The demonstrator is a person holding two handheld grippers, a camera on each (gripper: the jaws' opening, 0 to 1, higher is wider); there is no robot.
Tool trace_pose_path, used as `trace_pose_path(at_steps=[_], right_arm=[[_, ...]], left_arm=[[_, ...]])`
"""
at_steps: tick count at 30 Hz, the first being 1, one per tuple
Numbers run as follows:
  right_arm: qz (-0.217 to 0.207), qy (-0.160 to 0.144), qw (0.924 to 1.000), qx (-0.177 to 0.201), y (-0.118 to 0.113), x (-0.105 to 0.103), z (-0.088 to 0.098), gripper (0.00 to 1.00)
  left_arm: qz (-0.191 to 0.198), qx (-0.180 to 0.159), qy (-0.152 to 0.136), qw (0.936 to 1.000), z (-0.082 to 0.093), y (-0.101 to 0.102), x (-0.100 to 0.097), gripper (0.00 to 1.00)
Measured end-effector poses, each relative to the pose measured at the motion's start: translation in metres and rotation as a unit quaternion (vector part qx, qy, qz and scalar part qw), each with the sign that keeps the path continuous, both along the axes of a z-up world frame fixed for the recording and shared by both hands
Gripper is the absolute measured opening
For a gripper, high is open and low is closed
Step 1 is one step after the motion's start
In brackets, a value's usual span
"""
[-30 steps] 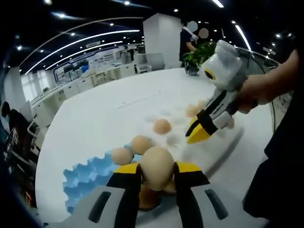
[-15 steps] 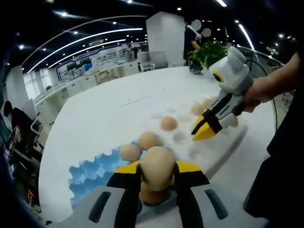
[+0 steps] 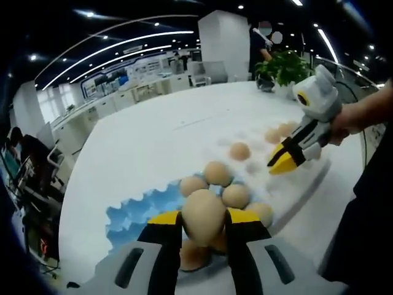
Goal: Place the egg into an empty slot of the egg tray after lifting it from the table, then release the egg inside the slot.
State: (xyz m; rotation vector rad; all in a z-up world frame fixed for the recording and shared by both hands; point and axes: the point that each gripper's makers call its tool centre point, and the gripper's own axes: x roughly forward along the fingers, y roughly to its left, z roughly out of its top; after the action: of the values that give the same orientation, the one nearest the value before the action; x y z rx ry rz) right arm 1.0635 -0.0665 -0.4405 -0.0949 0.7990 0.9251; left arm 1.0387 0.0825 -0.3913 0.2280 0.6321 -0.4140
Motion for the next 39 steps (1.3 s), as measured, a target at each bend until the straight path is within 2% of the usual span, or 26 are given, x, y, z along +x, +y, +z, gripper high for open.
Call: trace_pose_path(at_steps=[6,15,18,23,31,39], right_arm=[[-0.002,-0.012,0.9999,0.002,0.0,-0.001,0.0,0.11],[-0.006,-0.011,0.9999,0.008,0.0,0.0,0.001,0.11],[-0.008,-0.015,0.9998,0.008,0.0,0.0,0.0,0.11],[-0.007,-0.017,0.9998,0.007,0.0,0.0,0.0,0.11],[-0.011,-0.031,0.9993,0.017,0.0,0.0,0.001,0.11],[-0.012,-0.027,0.9993,0.023,0.0,0.0,0.001,0.11]], left_arm=[[0.015,0.007,0.013,0.9998,-0.006,0.01,0.0,0.28],[0.014,0.026,0.018,0.9994,-0.012,0.015,0.002,0.28],[0.011,0.046,0.024,0.9986,-0.016,0.018,0.002,0.28],[0.005,0.056,0.026,0.9981,-0.017,0.019,0.003,0.28],[0.011,0.057,0.036,0.9976,-0.023,0.021,0.007,0.28],[0.018,0.057,0.041,0.9974,-0.024,0.023,0.008,0.28]])
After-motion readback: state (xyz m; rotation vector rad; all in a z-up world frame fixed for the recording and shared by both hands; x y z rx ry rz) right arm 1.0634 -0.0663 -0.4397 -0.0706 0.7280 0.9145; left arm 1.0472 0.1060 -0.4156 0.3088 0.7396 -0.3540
